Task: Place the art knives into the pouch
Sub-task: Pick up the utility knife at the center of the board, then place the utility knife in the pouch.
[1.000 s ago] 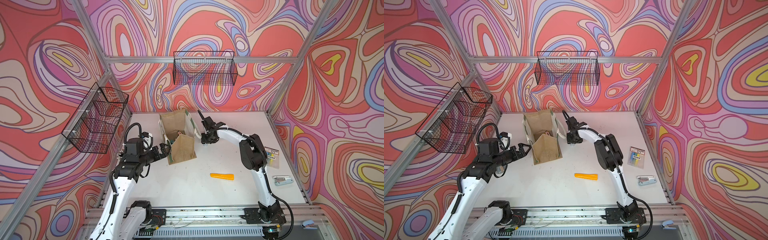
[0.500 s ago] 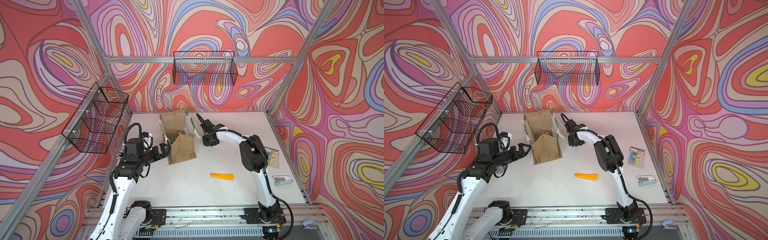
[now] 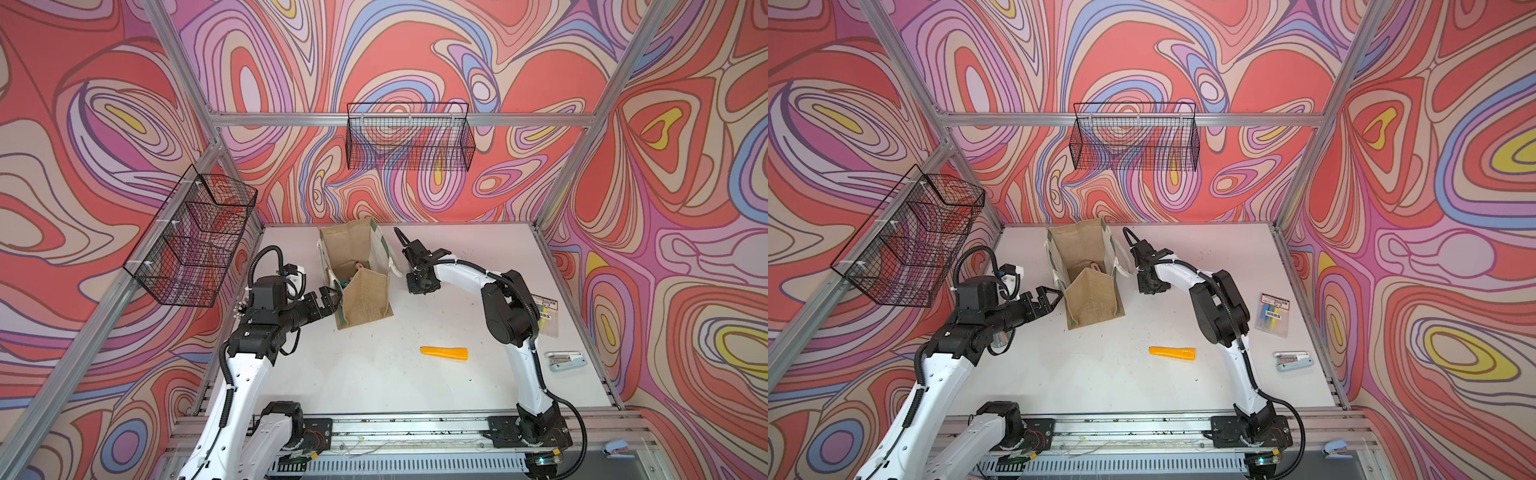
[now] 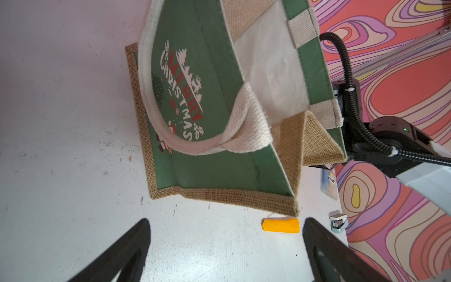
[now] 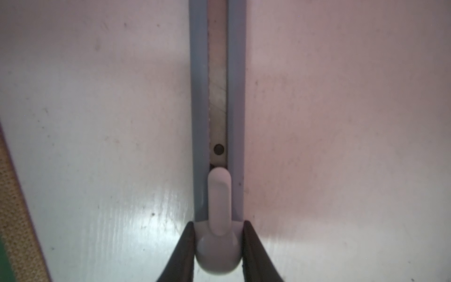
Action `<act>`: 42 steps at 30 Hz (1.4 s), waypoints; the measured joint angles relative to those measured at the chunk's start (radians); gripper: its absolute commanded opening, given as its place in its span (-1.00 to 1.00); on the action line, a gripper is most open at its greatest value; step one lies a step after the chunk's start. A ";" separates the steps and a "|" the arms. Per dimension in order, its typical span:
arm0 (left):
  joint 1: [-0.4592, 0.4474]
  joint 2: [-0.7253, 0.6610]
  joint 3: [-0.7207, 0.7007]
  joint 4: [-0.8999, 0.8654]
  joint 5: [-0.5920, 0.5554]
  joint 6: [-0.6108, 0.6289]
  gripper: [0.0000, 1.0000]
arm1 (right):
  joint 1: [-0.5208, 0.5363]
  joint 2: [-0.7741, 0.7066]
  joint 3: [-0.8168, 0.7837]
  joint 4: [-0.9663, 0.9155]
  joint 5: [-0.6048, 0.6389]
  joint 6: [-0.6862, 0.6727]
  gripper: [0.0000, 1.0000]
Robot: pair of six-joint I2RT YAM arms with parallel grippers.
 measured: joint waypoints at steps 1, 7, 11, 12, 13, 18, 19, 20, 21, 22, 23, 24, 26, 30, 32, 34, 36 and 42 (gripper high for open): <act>0.000 0.002 0.002 -0.001 0.000 0.000 1.00 | 0.000 -0.011 -0.001 -0.002 -0.001 0.005 -0.94; 0.000 0.005 0.028 -0.014 0.000 0.011 1.00 | 0.000 -0.125 0.000 0.004 -0.006 0.031 -0.94; 0.000 0.013 0.044 -0.013 0.006 0.011 1.00 | 0.006 -0.207 0.034 -0.005 -0.004 0.031 -0.94; 0.000 0.016 0.045 -0.012 0.009 0.011 1.00 | 0.012 -0.226 0.050 -0.006 0.005 0.031 -0.94; 0.000 0.018 0.046 -0.010 0.011 0.011 1.00 | 0.019 -0.246 0.064 -0.005 0.015 0.031 -0.94; 0.000 0.030 0.054 -0.004 0.018 0.010 1.00 | 0.078 -0.354 0.096 0.001 0.026 0.026 -0.94; 0.000 0.030 0.057 -0.003 0.018 0.011 1.00 | 0.096 -0.370 0.108 0.001 0.027 0.024 -0.94; 0.000 0.030 0.059 -0.003 0.018 0.011 1.00 | 0.111 -0.380 0.120 0.002 0.026 0.023 -0.94; 0.000 0.031 0.063 -0.003 0.018 0.011 1.00 | 0.127 -0.386 0.136 0.003 0.023 0.021 -0.94; 0.000 0.031 0.066 -0.003 0.018 0.011 1.00 | 0.146 -0.387 0.155 0.005 0.016 0.019 -0.94; 0.000 0.031 0.069 -0.002 0.018 0.011 1.00 | 0.161 -0.387 0.170 0.007 0.009 0.019 -0.94; 0.000 0.031 0.071 0.000 0.018 0.011 1.00 | 0.179 -0.384 0.185 0.011 0.000 0.016 -0.93; 0.000 0.031 0.072 0.002 0.019 0.011 1.00 | 0.211 -0.373 0.215 0.012 -0.016 0.015 -0.91; 0.000 0.030 0.072 0.001 0.019 0.011 1.00 | 0.256 -0.315 0.283 0.020 -0.068 0.015 -0.88; 0.000 0.030 0.072 0.001 0.019 0.011 1.00 | 0.266 -0.274 0.316 0.017 -0.088 0.015 -0.87; 0.000 0.029 0.072 0.001 0.018 0.012 1.00 | 0.267 -0.229 0.345 0.011 -0.111 0.015 -0.87; 0.000 0.028 0.072 0.001 0.018 0.012 1.00 | 0.267 -0.200 0.355 0.002 -0.134 0.015 -0.77; 0.000 0.022 0.072 0.001 0.018 0.012 1.00 | 0.267 -0.150 0.379 -0.039 -0.158 0.020 0.18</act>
